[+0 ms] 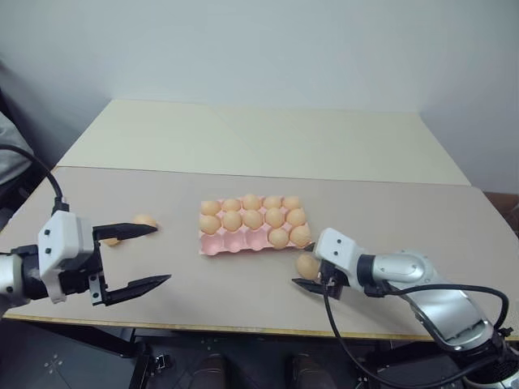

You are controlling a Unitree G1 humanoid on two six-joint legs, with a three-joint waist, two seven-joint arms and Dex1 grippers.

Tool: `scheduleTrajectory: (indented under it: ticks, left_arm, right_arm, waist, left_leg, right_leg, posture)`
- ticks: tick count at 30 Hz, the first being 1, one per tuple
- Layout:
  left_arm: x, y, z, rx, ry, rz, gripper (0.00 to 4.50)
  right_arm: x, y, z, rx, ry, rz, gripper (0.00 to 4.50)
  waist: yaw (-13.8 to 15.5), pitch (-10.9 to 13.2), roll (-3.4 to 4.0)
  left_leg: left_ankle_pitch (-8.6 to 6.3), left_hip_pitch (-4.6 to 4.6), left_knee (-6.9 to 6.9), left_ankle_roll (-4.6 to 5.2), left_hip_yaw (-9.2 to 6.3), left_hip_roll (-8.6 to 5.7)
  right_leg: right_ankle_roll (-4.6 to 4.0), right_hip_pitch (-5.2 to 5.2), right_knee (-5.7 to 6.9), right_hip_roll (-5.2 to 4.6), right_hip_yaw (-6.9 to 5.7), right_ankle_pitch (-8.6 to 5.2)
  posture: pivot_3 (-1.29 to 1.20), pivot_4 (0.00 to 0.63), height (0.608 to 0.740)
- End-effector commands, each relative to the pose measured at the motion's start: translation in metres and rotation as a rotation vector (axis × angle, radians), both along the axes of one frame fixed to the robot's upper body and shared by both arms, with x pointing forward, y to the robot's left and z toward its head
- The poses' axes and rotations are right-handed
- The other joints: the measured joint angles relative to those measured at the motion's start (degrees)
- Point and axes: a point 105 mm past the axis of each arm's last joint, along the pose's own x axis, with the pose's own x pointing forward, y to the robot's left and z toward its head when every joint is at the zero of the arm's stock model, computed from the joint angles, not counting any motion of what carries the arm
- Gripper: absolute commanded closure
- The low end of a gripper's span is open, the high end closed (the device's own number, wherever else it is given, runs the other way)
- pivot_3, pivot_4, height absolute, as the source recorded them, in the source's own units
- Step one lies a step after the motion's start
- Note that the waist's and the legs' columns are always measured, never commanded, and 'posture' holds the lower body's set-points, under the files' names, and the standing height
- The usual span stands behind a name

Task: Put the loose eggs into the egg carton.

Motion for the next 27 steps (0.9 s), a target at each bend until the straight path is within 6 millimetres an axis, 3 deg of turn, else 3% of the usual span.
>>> scheduleTrajectory:
  ticks: [1, 6, 8, 14, 17, 22, 27]
  left_arm:
    - [-0.001, -0.004, 0.004, 0.018, -0.046, -0.011, 0.00]
    - [0.001, -0.004, 0.003, 0.020, -0.049, -0.006, 0.00]
    - [0.001, -0.004, 0.003, 0.019, -0.046, -0.005, 0.00]
    - [0.001, -0.004, 0.002, 0.015, -0.047, -0.003, 0.00]
    - [0.000, -0.003, 0.003, 0.011, -0.049, 0.004, 0.00]
    - [-0.001, 0.006, 0.000, 0.018, -0.039, 0.048, 0.00]
    - [-0.003, 0.014, -0.005, -0.028, -0.022, 0.087, 0.00]
  right_arm:
    - [-0.001, 0.003, 0.002, 0.011, -0.010, 0.004, 0.79]
    - [0.002, 0.002, 0.001, 0.005, -0.012, -0.011, 2.43]
    - [0.003, 0.001, 0.001, -0.005, -0.017, -0.021, 2.70]
    - [0.000, -0.004, 0.008, -0.018, -0.033, 0.001, 2.70]
    - [-0.004, 0.001, 0.032, 0.024, -0.082, 0.057, 2.70]
    - [0.002, 0.026, 0.073, 0.138, -0.225, 0.140, 2.70]
    - [0.022, 0.061, 0.073, 0.160, -0.307, 0.171, 2.70]
  waist:
    - [0.0, 0.0, 0.00]
    - [0.0, 0.0, 0.00]
    - [0.0, 0.0, 0.00]
    - [0.0, 0.0, 0.00]
    - [0.2, 0.0, 0.00]
    - [-0.5, 0.0, 0.00]
    - [-1.0, 0.0, -0.01]
  left_leg:
    - [0.00, 0.00, 0.00, 0.00, 0.00, 0.00]
    - [0.00, 0.00, 0.00, 0.01, 0.00, 0.00]
    - [0.00, 0.00, 0.00, 0.01, 0.00, 0.00]
    - [0.00, 0.01, 0.00, 0.00, 0.00, 0.00]
    - [0.00, 0.00, 0.00, 0.00, 0.00, 0.00]
    - [-0.01, 0.04, 0.00, -0.01, -0.01, 0.06]
    - [0.00, 0.02, 0.00, 0.00, -0.04, 0.09]
  right_leg:
    - [0.00, 0.00, 0.00, 0.00, 0.00, 0.00]
    - [0.00, 0.00, 0.01, 0.01, 0.00, 0.00]
    - [0.00, 0.00, 0.01, 0.01, 0.00, 0.00]
    - [0.00, 0.01, 0.01, 0.01, -0.01, 0.00]
    - [0.00, 0.00, 0.00, 0.00, -0.01, 0.00]
    - [0.00, 0.00, 0.03, 0.06, 0.00, 0.00]
    - [-0.03, -0.02, 0.05, 0.11, -0.02, -0.01]
  posture:
    - [0.00, 0.150, 0.740]
    - [0.00, 0.150, 0.740]
    - [0.00, 0.150, 0.740]
    - [0.00, 0.150, 0.740]
    - [0.00, 0.150, 0.740]
    - [0.00, 0.150, 0.740]
    - [0.00, 0.150, 0.740]
